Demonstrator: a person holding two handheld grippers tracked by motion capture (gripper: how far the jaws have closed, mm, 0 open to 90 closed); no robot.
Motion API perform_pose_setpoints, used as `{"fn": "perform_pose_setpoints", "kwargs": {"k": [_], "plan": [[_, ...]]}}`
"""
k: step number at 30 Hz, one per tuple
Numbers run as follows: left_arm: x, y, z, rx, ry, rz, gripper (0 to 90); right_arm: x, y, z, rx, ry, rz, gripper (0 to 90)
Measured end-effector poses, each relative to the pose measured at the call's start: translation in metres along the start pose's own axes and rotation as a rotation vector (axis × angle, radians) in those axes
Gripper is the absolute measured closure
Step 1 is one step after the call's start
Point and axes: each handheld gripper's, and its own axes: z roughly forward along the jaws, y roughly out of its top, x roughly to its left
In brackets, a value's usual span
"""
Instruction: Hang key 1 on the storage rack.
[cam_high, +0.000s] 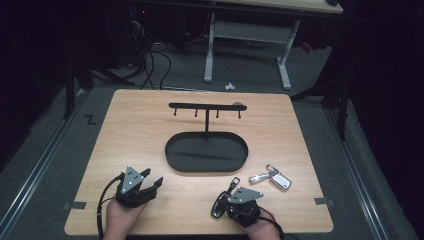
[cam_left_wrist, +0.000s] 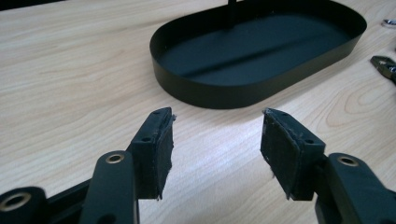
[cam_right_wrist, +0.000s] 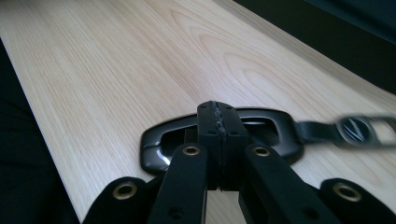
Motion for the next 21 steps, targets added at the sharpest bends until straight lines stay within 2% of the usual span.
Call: {"fn": "perform_pose_setpoints", "kwargs": {"k": [5,8,17,19,21], "plan": [[-0.004,0.007,0.008,-0.024,-0.021,0.011,43.9,-0.01,-0.014,-0.016,0.0,-0.038,0.044,89.9],[-0.006,0.01,0.013,-0.029,-0.032,0.022,43.9,-0.019,-0.023,-0.028,-0.008,-0.086,0.073,89.8],[-0.009,0.014,0.018,-0.024,-0.047,0.036,43.5,-0.04,-0.032,-0.041,-0.036,-0.142,0.139,87.5],[-0.009,0.013,0.016,-0.028,-0.043,0.034,43.4,-0.042,-0.031,-0.044,-0.05,-0.147,0.148,85.3],[-0.008,0.012,0.014,-0.028,-0.039,0.033,43.4,-0.042,-0.028,-0.045,-0.066,-0.146,0.158,78.6]]}}
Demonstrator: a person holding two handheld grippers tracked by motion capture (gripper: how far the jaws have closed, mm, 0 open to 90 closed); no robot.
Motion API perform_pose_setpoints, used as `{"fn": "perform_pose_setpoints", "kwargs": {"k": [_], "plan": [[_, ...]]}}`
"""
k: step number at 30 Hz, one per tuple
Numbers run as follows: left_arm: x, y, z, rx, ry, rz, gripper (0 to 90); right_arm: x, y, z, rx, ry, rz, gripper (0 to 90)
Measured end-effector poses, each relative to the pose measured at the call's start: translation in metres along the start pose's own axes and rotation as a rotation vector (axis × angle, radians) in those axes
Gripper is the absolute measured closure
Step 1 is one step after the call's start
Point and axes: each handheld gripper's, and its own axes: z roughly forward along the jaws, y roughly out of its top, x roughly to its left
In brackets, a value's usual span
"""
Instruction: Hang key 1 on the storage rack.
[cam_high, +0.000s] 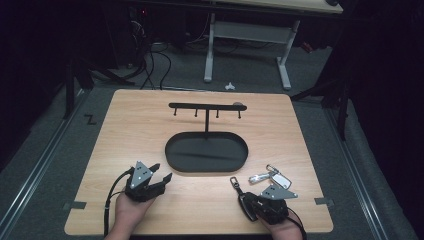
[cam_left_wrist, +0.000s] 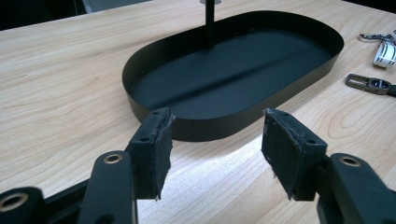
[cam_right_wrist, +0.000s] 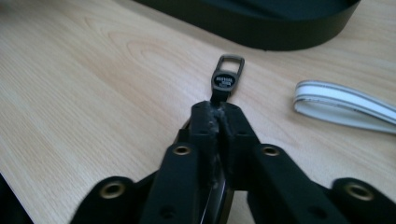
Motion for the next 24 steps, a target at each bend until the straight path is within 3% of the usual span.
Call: {"fn": "perform_pose_setpoints", "kwargs": {"k": [4,8,18,21,22,24], "plan": [[0.003,-0.003,-0.006,0.004,0.009,-0.006,43.3,0.004,0.006,0.006,0.005,0.023,0.01,62.7],[0.007,-0.008,-0.014,0.005,0.022,-0.019,43.2,0.009,0.013,0.02,0.041,0.03,-0.021,56.0],[0.015,-0.016,-0.027,0.002,0.052,-0.04,43.3,0.0,0.018,0.035,0.102,0.023,-0.001,57.5],[0.015,-0.017,-0.028,0.005,0.053,-0.041,43.3,-0.003,0.019,0.041,0.121,0.012,0.013,65.1],[0.015,-0.018,-0.029,0.006,0.056,-0.038,43.3,-0.006,0.022,0.043,0.122,0.016,0.015,72.5],[0.015,-0.018,-0.03,0.007,0.057,-0.039,43.3,-0.007,0.024,0.044,0.122,0.011,0.013,75.5]]}}
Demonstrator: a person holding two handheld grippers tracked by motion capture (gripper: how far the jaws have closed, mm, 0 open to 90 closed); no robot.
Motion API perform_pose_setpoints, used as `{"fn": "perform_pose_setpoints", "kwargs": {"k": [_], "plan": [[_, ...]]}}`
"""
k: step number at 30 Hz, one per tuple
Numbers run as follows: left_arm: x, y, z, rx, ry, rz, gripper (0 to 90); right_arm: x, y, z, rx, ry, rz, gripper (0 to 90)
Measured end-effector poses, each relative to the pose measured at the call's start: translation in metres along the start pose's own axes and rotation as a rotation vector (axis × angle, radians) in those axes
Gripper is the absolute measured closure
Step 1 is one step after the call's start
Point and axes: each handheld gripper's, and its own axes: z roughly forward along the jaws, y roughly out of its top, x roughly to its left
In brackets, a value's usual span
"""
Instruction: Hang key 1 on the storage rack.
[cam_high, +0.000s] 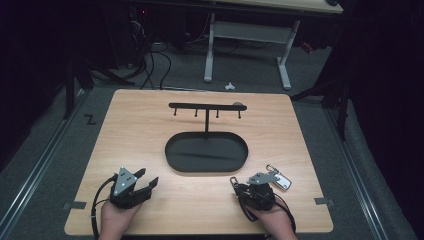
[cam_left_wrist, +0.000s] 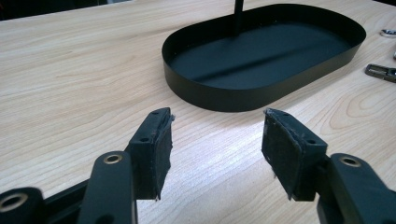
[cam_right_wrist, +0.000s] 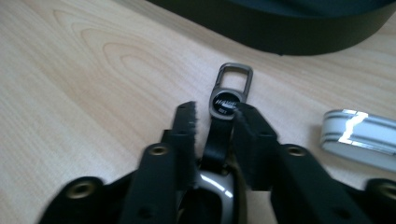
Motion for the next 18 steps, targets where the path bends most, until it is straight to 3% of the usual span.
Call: {"fn": "perform_pose_setpoints", "kwargs": {"k": [10,14,18], "plan": [[0.004,-0.007,-0.006,0.012,0.009,-0.012,43.3,0.001,0.016,0.014,0.029,0.044,-0.052,78.2],[0.004,-0.007,-0.006,0.008,0.009,-0.016,43.3,0.0,0.018,0.009,-0.002,0.043,-0.051,69.3],[0.004,-0.005,-0.006,-0.004,0.013,-0.007,43.2,-0.003,0.016,0.002,-0.018,0.027,-0.042,66.7]]}}
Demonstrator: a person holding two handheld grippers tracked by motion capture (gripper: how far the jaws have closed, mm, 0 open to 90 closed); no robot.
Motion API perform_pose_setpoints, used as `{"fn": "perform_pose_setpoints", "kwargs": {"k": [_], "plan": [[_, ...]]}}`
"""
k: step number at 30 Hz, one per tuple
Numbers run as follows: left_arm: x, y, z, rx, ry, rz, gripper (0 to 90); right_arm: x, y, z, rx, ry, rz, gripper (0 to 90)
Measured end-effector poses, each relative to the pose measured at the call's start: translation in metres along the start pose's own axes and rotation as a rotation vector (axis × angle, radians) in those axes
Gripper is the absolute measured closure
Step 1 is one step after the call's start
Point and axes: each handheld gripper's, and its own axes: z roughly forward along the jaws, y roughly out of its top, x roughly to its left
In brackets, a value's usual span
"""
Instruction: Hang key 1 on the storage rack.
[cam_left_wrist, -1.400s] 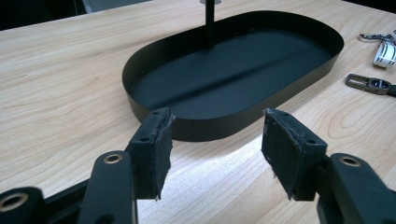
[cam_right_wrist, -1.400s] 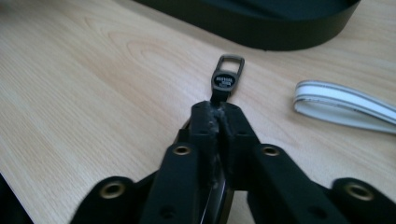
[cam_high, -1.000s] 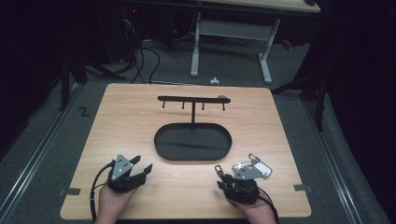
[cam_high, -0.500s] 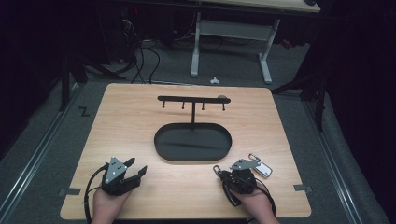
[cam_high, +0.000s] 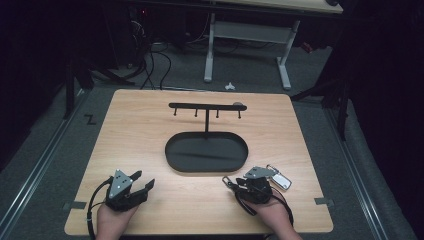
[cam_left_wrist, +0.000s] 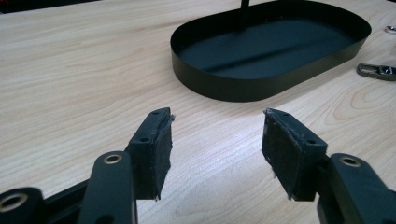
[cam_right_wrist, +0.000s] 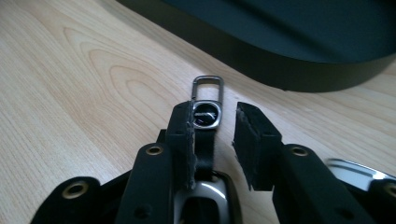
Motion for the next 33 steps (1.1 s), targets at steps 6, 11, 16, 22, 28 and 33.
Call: {"fn": "perform_pose_setpoints", "kwargs": {"k": [6,11,16,22,28,33], "plan": [[0.007,0.013,0.008,0.008,0.035,0.031,41.5,-0.015,-0.007,-0.02,0.009,-0.062,0.017,61.1],[0.008,0.013,0.02,0.026,0.004,0.035,41.6,-0.027,-0.01,-0.028,0.038,-0.086,0.046,61.2],[0.009,0.01,0.028,0.059,-0.015,0.037,38.7,-0.032,-0.005,-0.036,0.164,-0.113,0.035,61.6],[0.016,0.008,0.031,0.082,-0.006,0.007,36.3,-0.037,-0.002,-0.038,0.242,-0.092,0.083,60.9],[0.015,0.007,0.029,0.072,-0.007,0.018,37.1,-0.041,0.012,-0.04,0.36,-0.104,0.069,57.9],[0.014,0.005,0.031,0.084,-0.005,0.027,37.0,-0.043,0.022,-0.039,0.431,-0.103,0.042,55.6]]}}
